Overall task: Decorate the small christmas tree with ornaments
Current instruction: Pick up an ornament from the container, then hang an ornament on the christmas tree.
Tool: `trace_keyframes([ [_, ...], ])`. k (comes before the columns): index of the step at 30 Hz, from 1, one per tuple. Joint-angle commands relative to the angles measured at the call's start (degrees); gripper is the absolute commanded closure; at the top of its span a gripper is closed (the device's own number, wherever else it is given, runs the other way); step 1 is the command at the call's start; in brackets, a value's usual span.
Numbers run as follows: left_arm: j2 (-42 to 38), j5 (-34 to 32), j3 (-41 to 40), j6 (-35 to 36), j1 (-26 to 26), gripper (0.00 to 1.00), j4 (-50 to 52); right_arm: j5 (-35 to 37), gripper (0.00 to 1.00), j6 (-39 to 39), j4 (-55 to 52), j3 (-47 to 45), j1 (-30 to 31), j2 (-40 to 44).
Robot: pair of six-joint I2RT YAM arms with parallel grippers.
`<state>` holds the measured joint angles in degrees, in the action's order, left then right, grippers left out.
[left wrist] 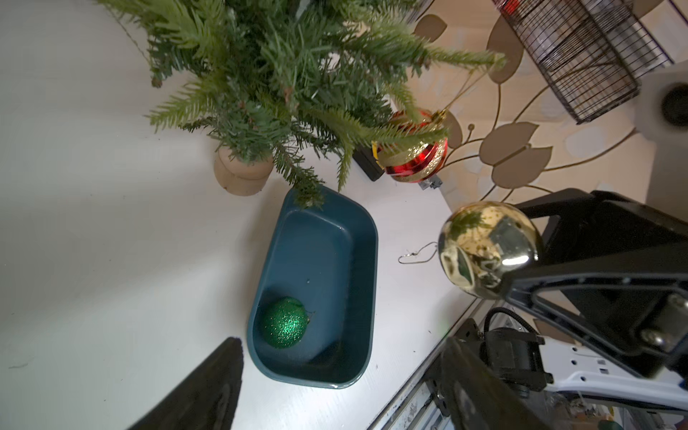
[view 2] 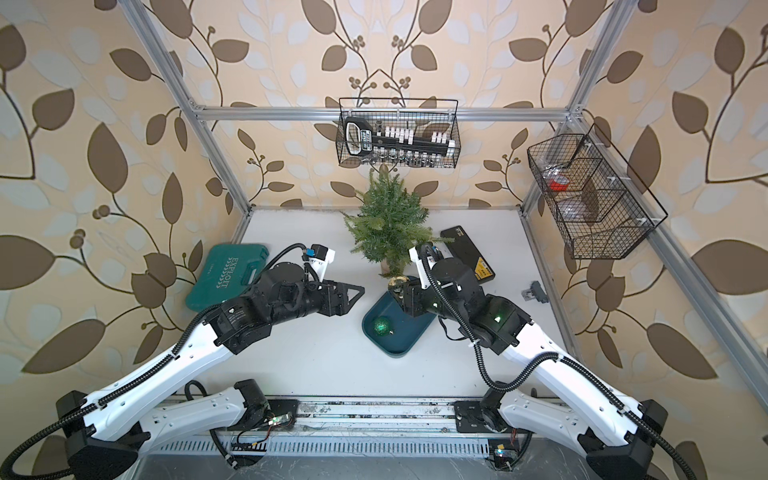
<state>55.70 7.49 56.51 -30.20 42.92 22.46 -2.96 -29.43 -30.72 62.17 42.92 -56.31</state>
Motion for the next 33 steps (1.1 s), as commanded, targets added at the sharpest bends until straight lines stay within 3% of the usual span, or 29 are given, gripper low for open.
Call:
trace_keyframes([
  [1,0.4,4.5,4.6,1.1,-1.3,0.16,-1.6,-1.3,0.49,1.8,-2.4,6.8,-1.0,-0.5],
  [6,3.7,4.8,12.9,2.4,-2.5,0.18,2.6,0.8,0.48,3.7,-5.8,18.2,-3.1,-4.5],
  [16,13.3,8.0,28.6,4.1,-5.0,0.18,7.5,-7.5,0.48,1.9,-5.2,31.5,-18.1,-13.9],
  [21,15.6,8.6,31.1,4.0,-6.4,0.18,7.1,-11.7,0.48,0.5,-3.4,34.4,-22.1,-17.8],
  [33,17.2,9.8,30.7,2.4,-8.7,0.18,5.6,-14.4,0.49,-0.6,-0.9,39.7,-23.9,-25.4],
])
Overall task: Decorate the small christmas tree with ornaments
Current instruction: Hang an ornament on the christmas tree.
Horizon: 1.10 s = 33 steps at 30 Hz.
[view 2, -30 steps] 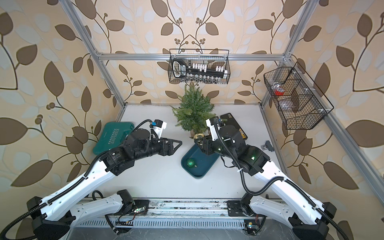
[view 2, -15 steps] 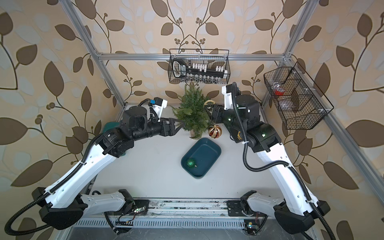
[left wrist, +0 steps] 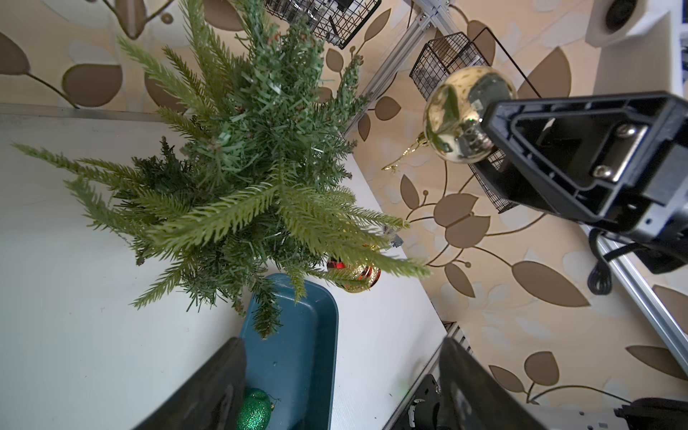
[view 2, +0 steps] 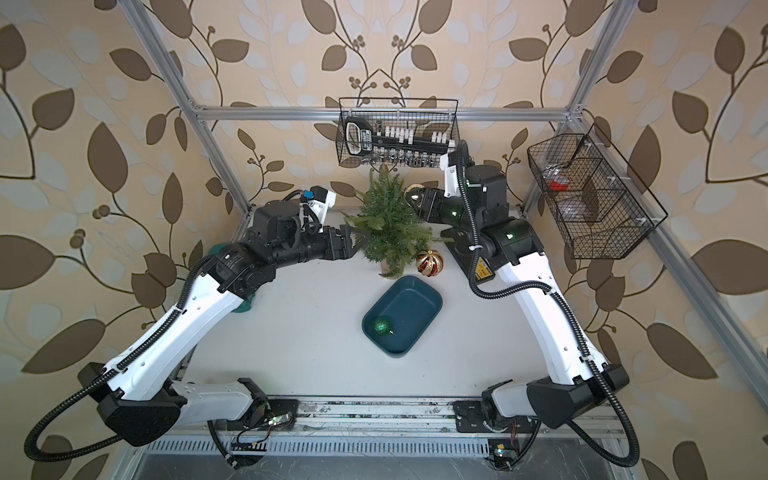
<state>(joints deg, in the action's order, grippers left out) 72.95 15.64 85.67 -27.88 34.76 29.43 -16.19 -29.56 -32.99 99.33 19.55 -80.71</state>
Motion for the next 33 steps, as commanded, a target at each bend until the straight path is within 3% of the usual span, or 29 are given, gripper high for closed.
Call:
trace_keyframes([
  [1,-0.1,1.6,1.4,0.0,-0.6,0.18,-1.4,-1.2,0.49,-0.5,1.6,3.1,-0.8,-1.7],
  [20,0.5,2.6,1.7,0.7,-0.9,0.18,-1.5,-1.7,0.49,-1.8,1.6,13.0,-2.9,-11.5],
  [33,-0.2,3.0,-0.4,0.0,-1.2,0.18,-2.4,-0.2,0.49,-2.6,1.5,13.1,-4.3,-13.6],
])
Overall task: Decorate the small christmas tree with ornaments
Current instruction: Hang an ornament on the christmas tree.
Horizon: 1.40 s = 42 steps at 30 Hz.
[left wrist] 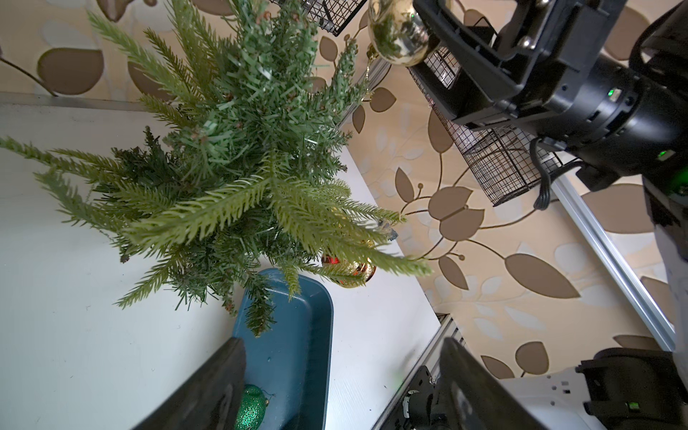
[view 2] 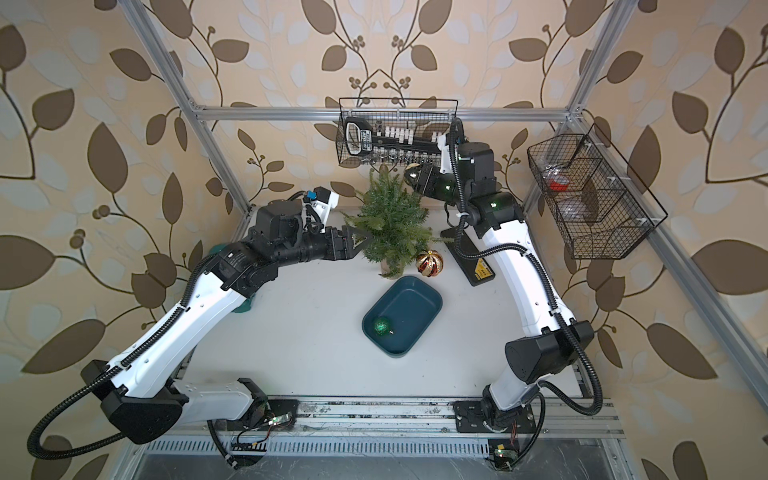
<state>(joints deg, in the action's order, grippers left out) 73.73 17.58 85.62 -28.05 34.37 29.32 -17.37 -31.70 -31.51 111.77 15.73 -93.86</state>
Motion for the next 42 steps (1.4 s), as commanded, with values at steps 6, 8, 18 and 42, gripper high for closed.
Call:
trace_keyframes([
  [6,-1.0,1.5,-1.0,-0.3,-0.8,0.18,-2.8,0.7,0.49,-1.1,0.1,0.4,-1.7,-1.5],
  [8,-1.0,1.4,-1.2,-0.3,-0.8,0.18,-2.8,-0.1,0.49,-1.3,0.3,0.0,-2.0,-1.8],
  [18,-1.1,1.4,-1.8,-0.7,-0.9,0.18,-3.3,-0.5,0.49,-2.2,1.5,-2.1,-2.1,-1.9],
  [42,-1.6,2.0,-2.9,-0.6,-0.9,0.18,-3.8,-9.8,0.47,-21.6,30.7,-31.2,-8.3,11.8],
])
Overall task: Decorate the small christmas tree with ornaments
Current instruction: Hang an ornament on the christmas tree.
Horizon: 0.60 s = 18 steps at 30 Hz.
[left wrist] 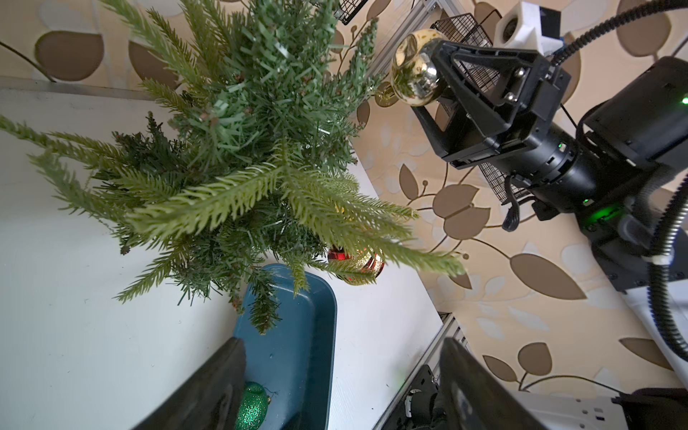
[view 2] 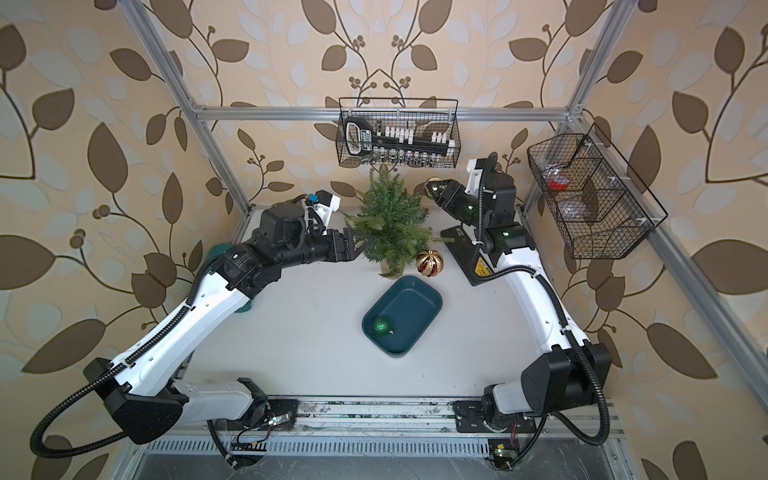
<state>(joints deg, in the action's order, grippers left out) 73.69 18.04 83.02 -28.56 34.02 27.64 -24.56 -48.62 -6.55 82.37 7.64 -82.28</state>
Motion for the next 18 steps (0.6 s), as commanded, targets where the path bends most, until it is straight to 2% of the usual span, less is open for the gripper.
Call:
trace_keyframes([
  [1,-1.6,1.5,-0.3,-0.2,-0.6,0.18,-2.3,-3.1,0.47,-5.7,6.9,-2.6,-0.2,0.2],
  [9,-1.8,1.6,-0.8,-0.3,-0.6,0.18,-2.6,-5.1,0.43,-12.8,13.7,-7.0,-0.5,-0.4],
  [18,-2.5,1.5,-1.4,-0.4,-0.6,0.18,-2.7,-4.5,0.28,-15.7,14.7,-10.2,-1.0,0.4],
])
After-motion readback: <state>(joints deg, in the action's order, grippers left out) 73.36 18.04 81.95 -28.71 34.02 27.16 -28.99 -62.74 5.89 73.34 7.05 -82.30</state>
